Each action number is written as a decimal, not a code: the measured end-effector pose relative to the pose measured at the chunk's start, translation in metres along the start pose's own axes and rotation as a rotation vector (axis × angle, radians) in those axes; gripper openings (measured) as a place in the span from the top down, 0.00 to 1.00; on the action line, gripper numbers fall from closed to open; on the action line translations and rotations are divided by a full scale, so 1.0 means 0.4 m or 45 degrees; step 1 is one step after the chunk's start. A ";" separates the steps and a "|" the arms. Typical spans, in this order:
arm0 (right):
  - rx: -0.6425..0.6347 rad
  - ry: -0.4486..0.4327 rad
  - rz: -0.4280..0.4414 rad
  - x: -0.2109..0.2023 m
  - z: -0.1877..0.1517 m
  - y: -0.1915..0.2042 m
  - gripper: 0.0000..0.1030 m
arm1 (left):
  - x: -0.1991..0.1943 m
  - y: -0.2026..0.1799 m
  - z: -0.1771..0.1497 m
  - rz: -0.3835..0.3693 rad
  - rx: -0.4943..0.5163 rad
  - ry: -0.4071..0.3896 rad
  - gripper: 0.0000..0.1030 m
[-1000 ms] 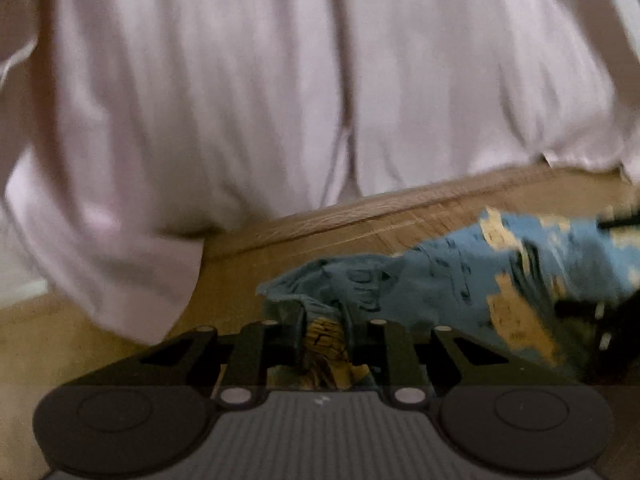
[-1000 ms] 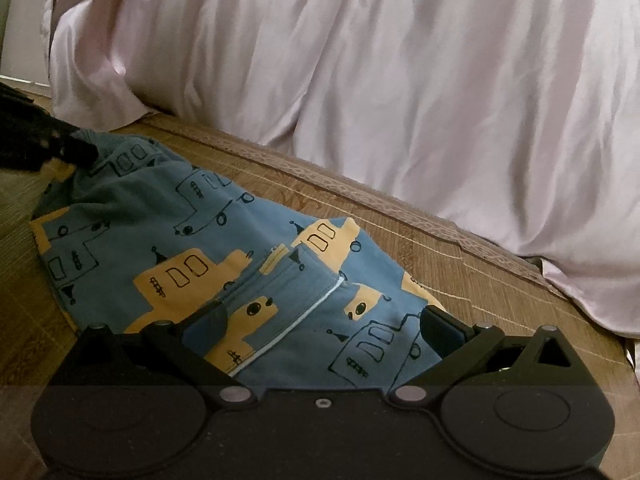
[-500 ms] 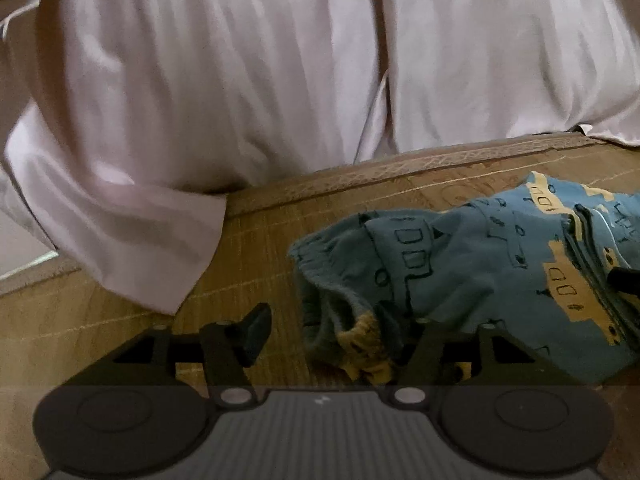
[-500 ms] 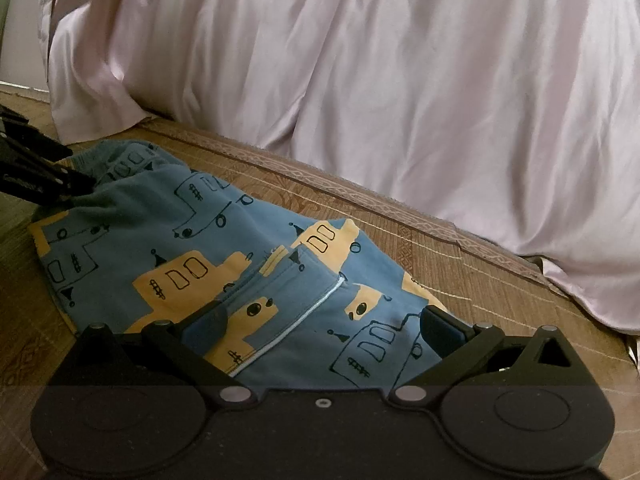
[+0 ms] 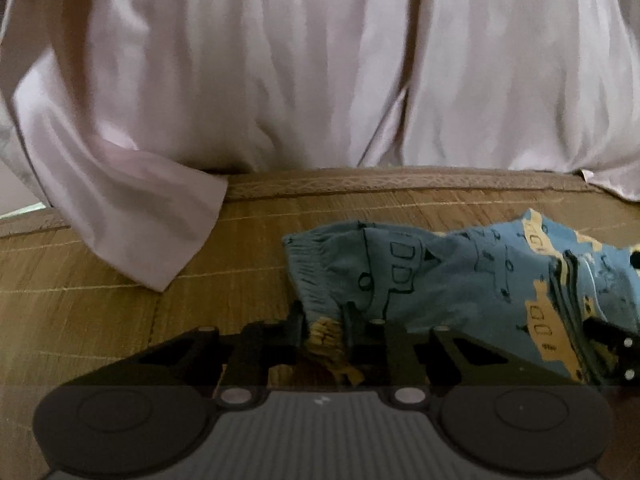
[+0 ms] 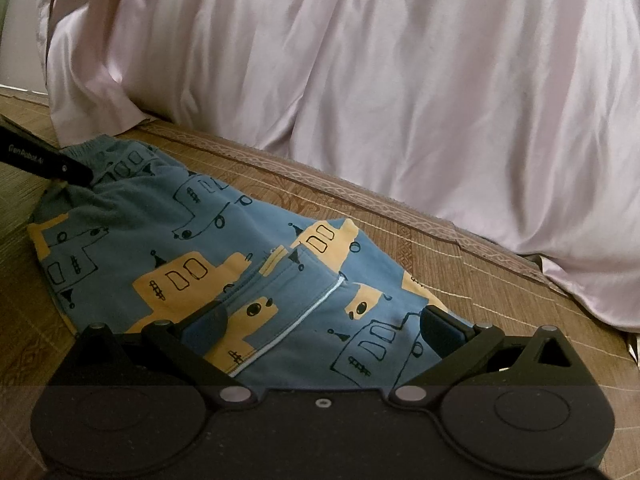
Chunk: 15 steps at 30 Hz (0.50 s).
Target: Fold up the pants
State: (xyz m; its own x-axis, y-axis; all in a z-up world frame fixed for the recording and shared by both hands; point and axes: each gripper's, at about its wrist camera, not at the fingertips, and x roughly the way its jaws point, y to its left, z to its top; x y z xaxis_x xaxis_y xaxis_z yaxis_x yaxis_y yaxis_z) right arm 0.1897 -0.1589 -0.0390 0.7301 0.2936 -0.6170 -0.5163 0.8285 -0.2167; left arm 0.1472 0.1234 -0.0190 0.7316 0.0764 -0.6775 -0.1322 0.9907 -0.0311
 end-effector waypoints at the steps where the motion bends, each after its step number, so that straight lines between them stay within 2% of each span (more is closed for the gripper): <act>1: 0.001 0.001 0.000 0.000 0.000 0.000 0.01 | 0.001 -0.001 0.000 0.004 0.003 0.007 0.80; 7: 0.001 0.000 0.002 0.000 0.001 0.000 0.01 | 0.003 -0.020 -0.010 0.039 0.096 -0.023 0.80; 12: -0.016 0.011 0.003 0.004 0.012 0.001 0.01 | -0.005 -0.019 -0.001 0.032 0.083 -0.041 0.83; 15: -0.035 0.005 0.026 -0.007 0.025 -0.006 0.01 | -0.024 -0.042 -0.001 0.062 0.162 -0.099 0.84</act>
State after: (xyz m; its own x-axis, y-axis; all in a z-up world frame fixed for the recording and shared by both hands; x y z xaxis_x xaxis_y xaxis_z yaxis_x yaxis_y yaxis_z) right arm 0.1932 -0.1568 -0.0291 0.7172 0.3086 -0.6248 -0.5436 0.8087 -0.2247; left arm 0.1420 0.1060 -0.0122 0.7766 0.1285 -0.6167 -0.0869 0.9915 0.0972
